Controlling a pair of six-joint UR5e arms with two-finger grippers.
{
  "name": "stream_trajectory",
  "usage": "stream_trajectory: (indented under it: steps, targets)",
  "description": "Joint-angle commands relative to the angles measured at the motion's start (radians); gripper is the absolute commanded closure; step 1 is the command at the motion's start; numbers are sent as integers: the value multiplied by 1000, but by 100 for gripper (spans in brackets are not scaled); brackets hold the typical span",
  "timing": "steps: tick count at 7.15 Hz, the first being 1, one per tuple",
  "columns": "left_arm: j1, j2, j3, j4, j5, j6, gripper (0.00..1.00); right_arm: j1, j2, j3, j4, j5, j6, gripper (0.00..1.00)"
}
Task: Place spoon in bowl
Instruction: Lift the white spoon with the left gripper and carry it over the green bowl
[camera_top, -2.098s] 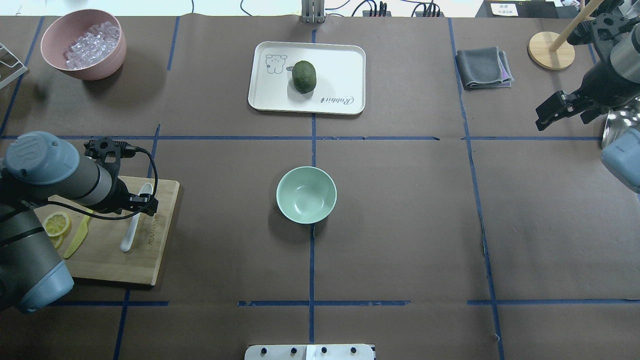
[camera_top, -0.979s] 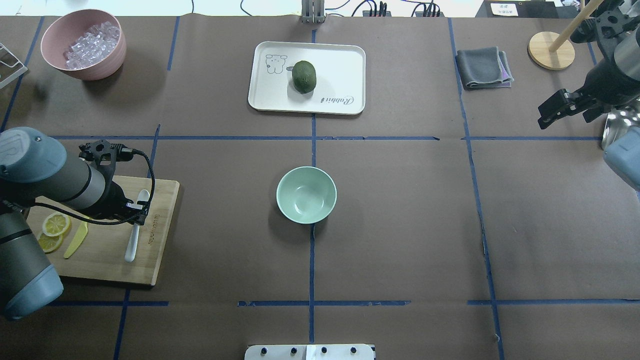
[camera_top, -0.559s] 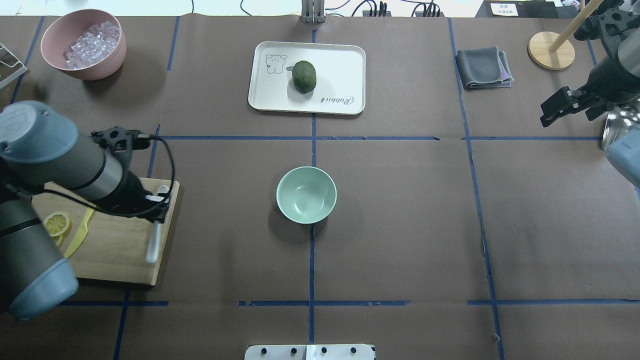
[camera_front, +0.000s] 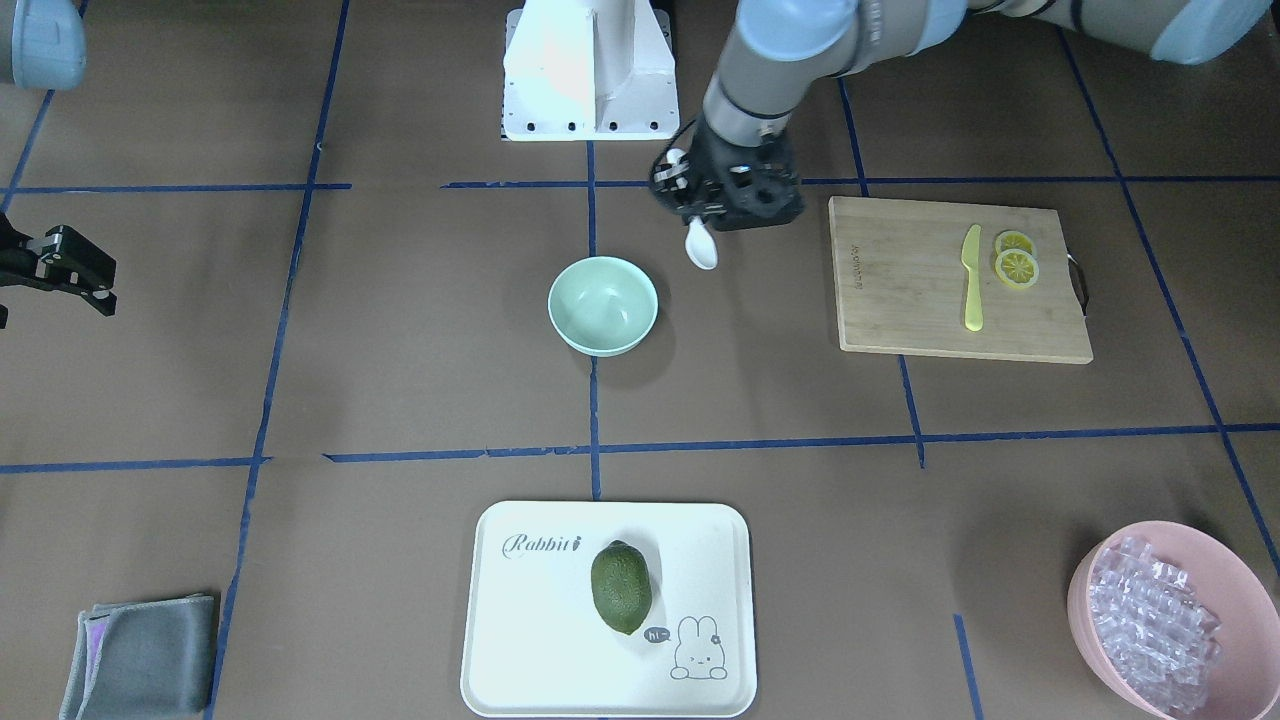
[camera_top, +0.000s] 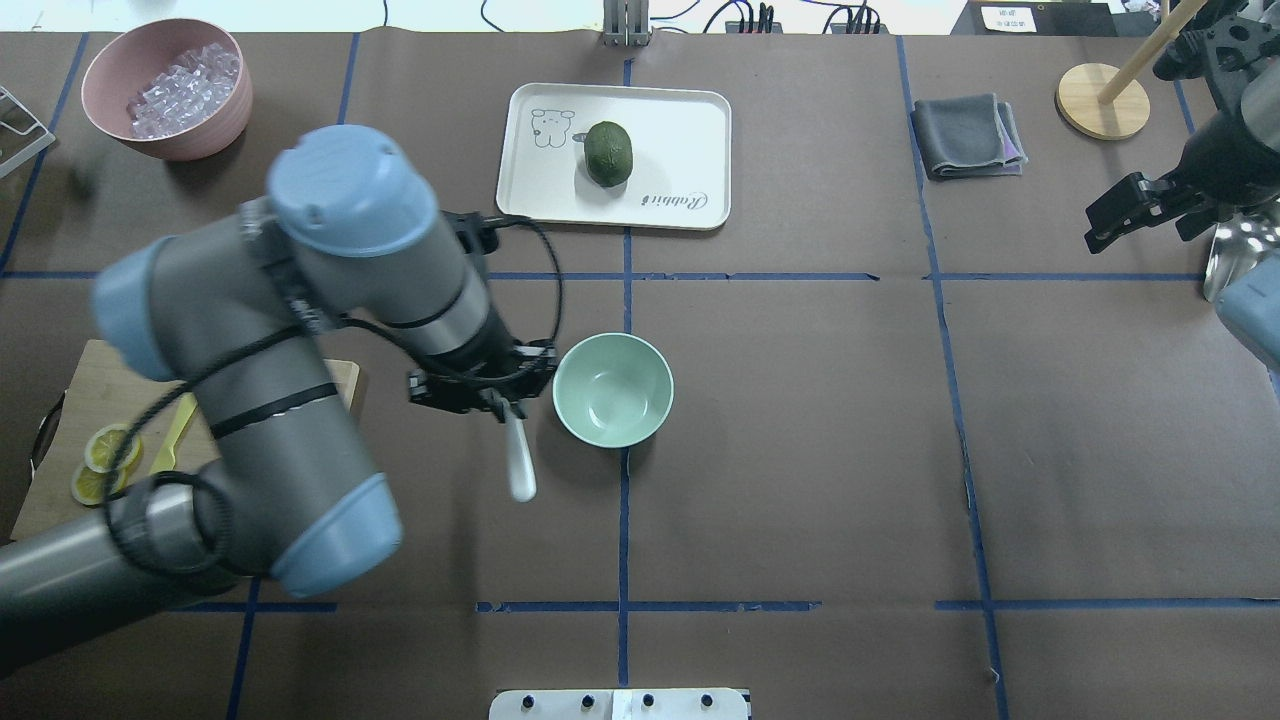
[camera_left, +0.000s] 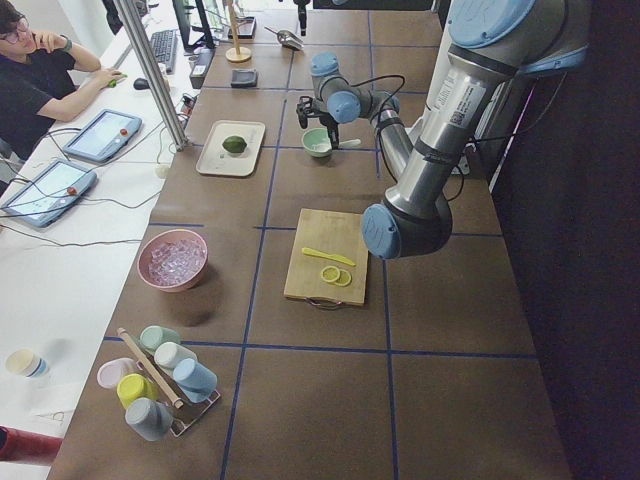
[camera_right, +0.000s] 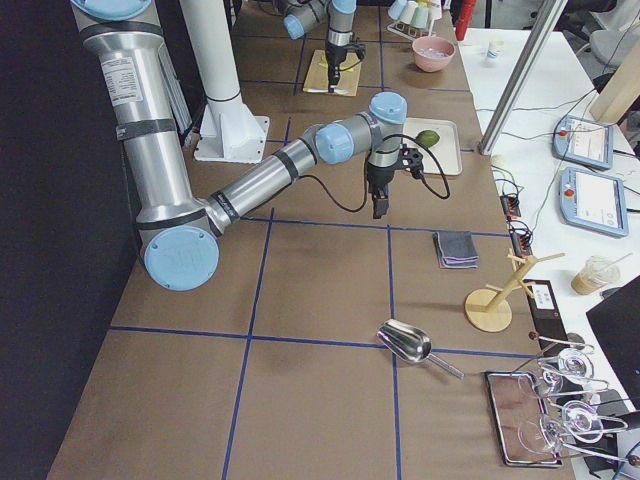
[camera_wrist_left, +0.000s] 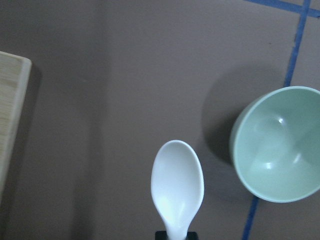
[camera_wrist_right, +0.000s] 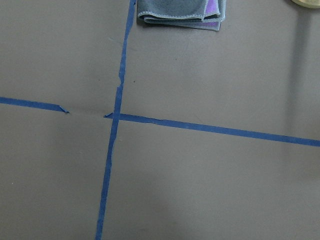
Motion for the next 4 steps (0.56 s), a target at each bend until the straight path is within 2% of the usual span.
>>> stream_trajectory:
  steps: [1,4]
  targets:
    - [31,-118,147,-37,16,-26,100,0,1,0,0,0,3,0]
    - [52,-140,206,-74,21,-26,100,-1,2,-1,0,-2,3,0]
